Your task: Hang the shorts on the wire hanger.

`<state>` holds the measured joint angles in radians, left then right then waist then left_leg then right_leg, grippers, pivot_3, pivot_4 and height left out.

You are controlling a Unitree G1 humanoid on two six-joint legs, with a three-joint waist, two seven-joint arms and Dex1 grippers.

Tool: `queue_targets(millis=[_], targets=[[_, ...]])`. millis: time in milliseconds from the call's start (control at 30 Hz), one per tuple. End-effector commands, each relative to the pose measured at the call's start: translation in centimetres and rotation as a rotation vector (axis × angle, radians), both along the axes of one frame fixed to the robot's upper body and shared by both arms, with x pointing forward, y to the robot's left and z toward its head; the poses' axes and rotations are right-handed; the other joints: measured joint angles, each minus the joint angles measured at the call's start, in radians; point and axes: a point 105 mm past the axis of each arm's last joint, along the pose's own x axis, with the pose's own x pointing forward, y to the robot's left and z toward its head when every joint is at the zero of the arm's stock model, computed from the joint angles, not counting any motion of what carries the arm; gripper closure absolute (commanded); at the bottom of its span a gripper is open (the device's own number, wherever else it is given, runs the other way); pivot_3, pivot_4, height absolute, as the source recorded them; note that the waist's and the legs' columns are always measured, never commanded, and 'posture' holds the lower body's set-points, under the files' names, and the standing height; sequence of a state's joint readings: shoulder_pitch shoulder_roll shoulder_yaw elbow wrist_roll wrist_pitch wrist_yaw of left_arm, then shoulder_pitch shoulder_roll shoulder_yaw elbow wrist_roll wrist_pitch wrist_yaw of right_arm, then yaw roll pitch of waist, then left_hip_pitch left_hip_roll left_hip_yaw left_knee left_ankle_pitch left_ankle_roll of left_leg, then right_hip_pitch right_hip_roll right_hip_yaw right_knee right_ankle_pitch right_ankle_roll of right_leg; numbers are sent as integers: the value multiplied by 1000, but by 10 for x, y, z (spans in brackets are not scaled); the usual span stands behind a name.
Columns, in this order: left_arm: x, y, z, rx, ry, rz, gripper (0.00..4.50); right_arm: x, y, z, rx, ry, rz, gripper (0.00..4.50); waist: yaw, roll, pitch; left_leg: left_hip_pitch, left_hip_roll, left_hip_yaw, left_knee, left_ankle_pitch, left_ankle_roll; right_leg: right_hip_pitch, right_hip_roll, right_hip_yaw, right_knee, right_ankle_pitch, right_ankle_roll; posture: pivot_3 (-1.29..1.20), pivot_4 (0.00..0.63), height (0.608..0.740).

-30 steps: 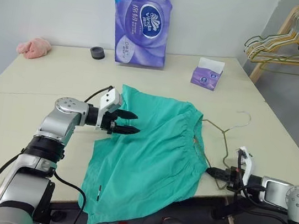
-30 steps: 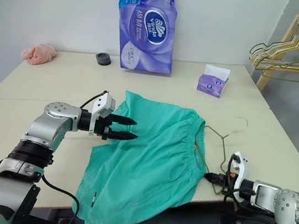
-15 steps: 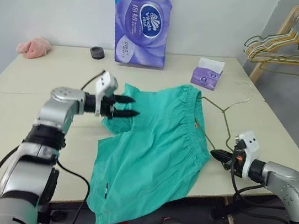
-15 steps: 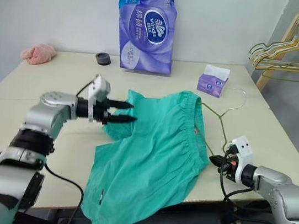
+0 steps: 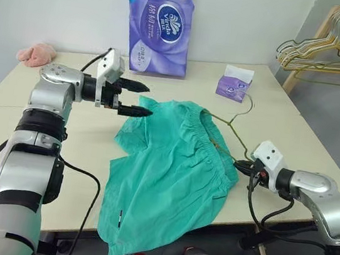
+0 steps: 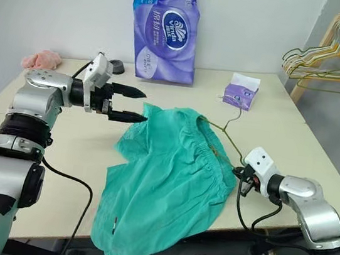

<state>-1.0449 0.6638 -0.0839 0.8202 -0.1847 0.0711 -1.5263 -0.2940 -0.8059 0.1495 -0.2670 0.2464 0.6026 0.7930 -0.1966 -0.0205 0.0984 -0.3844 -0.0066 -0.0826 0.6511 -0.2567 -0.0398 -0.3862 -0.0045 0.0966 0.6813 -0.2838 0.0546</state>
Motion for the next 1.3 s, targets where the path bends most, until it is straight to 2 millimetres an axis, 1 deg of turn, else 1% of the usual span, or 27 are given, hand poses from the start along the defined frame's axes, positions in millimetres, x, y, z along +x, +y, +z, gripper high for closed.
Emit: queue_targets(millis=[33,200,300,467,633,733,867,1000,1233,1267,1300], targets=[[-6,-21,19,114,-133,-155,9,-3,12,18,-70,-78,95,4500,1,0,0,0,0,0,0,0,0,0,0,0,0,0,0,-194,31,740],[1,-40,12,173,-180,-204,9,-6,23,25,-118,-111,151,4500,-1,0,0,-1,0,0,2,0,0,0,0,0,0,0,0,-203,30,740],[-1,-47,-2,204,-169,-246,9,-7,31,29,-122,-128,169,4500,-6,0,0,-1,0,0,3,0,0,0,0,0,0,0,0,-221,33,740],[-7,-51,-25,259,-145,-308,9,-11,40,36,-128,-145,197,4500,-26,0,0,-2,0,-1,2,0,0,-1,1,0,0,0,0,-233,35,740],[-7,-50,-38,312,-138,-312,9,-13,45,41,-138,-172,216,4500,-29,0,0,-3,1,-4,4,0,0,-1,0,-1,0,0,0,-233,34,740],[-6,-50,-41,308,-117,-300,9,-13,47,44,-146,-195,228,4500,-30,0,0,-4,0,-5,4,0,0,-1,0,-1,0,0,0,-233,34,740],[-7,-49,-44,295,-80,-290,829,-14,50,46,-153,-212,241,4500,-30,0,0,-5,0,-5,5,0,0,-1,0,-3,1,0,0,-232,35,740],[-9,-49,-47,280,-54,-290,2079,-14,52,47,-160,-228,248,4500,-30,0,0,-8,0,-9,9,0,1,-2,-1,-5,1,0,0,-232,38,740],[-11,-53,-51,255,-48,-288,4118,-16,54,48,-166,-233,263,4500,-30,0,0,-10,-1,-15,10,0,1,-2,-2,-8,1,0,0,-231,40,740],[-11,-54,-51,251,-47,-284,4361,-16,53,48,-175,-234,268,4500,-30,0,0,-10,-1,-15,10,0,1,-2,-2,-8,1,0,0,-231,40,740],[-11,-54,-51,249,-47,-281,4460,-16,53,48,-180,-235,271,4500,-30,0,0,-10,-1,-15,10,0,1,-2,-2,-9,1,0,0,-231,40,740]])
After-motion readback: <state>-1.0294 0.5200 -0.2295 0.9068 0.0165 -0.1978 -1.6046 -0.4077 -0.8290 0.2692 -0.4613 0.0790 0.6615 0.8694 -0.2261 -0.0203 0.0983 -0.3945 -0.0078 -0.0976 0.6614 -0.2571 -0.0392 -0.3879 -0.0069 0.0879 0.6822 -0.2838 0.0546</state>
